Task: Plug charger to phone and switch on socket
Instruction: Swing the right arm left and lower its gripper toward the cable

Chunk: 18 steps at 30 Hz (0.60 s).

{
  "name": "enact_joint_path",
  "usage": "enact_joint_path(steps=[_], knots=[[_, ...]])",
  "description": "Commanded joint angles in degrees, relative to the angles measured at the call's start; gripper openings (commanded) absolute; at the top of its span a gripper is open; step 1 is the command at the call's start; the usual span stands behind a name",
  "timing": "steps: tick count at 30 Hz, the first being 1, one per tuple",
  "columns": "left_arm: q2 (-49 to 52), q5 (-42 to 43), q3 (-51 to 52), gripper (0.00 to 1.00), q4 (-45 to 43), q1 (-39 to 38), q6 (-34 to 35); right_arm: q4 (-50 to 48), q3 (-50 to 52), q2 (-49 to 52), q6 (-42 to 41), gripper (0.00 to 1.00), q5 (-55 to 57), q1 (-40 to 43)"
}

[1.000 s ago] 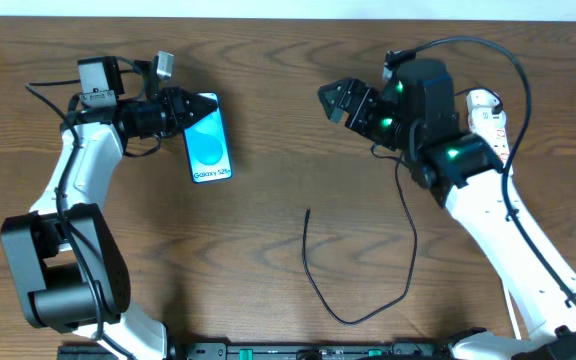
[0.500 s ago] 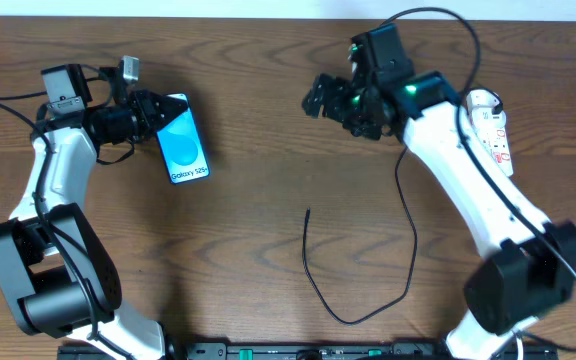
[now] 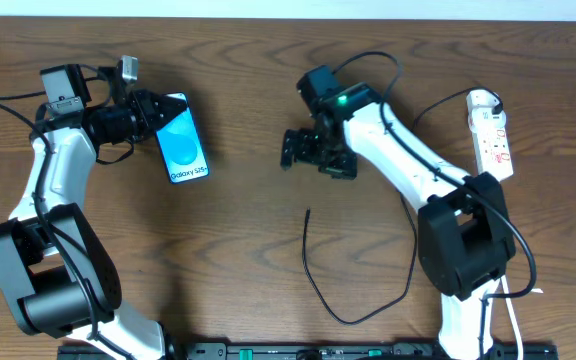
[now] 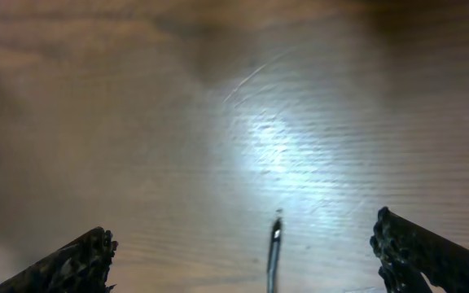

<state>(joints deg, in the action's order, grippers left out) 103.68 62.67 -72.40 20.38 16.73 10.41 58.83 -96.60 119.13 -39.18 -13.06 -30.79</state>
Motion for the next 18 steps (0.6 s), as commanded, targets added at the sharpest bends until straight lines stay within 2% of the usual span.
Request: enact_joint_path(steps=[1,12,18], knots=[[-1.46,1.60,-0.31,0.07,-0.02,0.24,-0.74,-0.09,-1.01,-0.17,0.26,0.99,0.85,-1.84],[-1.46,1.60,-0.31,0.07,-0.02,0.24,-0.74,2.36,-0.31,0.04,-7.26,0.99,8.66,-5.31],[-1.46,1.57,-0.31,0.07,-0.02,0.24,-0.74,2.40,2.62,0.04,-9.99,0.99,9.11,-6.93]])
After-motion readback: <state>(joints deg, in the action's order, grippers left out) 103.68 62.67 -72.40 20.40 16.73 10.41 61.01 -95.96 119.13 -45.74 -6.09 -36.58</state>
